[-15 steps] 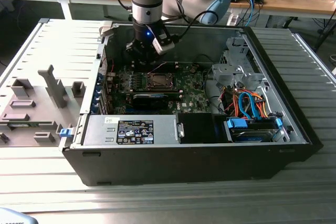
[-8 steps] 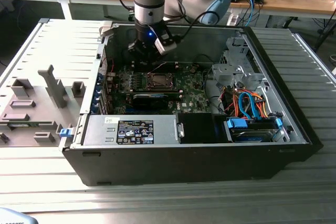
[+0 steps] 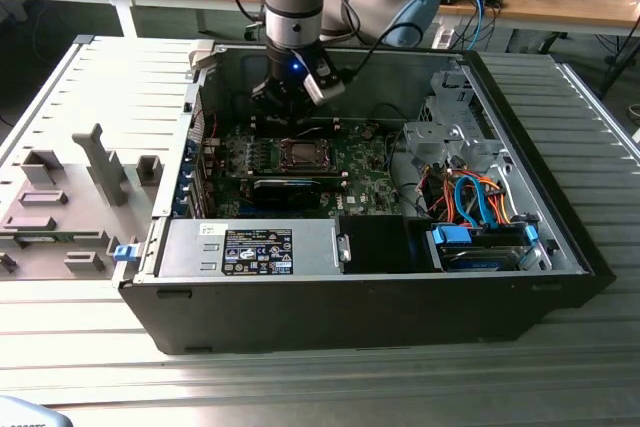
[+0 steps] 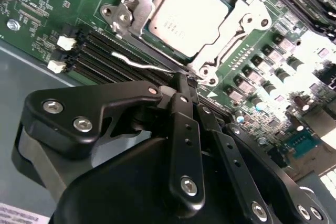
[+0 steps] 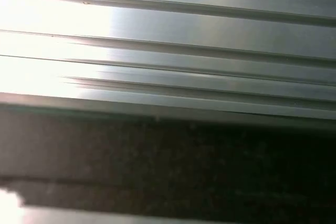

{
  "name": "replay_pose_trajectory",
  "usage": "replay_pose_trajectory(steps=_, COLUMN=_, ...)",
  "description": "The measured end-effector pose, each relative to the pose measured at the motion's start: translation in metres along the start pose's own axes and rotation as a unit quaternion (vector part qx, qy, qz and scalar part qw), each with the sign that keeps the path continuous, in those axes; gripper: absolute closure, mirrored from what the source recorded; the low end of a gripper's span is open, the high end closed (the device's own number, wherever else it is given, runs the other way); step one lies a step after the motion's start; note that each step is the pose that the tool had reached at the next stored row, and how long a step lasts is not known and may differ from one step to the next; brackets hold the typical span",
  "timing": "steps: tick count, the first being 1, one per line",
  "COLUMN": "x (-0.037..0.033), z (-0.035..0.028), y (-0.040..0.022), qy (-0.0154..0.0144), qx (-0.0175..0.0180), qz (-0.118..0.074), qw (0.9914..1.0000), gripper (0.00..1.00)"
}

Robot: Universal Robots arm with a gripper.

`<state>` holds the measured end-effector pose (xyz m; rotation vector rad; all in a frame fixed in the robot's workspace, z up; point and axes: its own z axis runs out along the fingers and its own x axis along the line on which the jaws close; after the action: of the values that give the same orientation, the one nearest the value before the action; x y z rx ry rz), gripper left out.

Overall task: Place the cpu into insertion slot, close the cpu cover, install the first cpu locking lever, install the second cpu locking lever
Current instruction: 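Install the first cpu locking lever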

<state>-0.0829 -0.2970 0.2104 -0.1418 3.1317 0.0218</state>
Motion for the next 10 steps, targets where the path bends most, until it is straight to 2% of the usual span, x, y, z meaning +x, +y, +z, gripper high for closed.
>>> replay_pose_trajectory(steps=10, x=-0.0130, z=0.0054, y=0.0001, qy=0.0003, qx=0.0005, qz=-0.003, qw=0.99999, gripper=0.89)
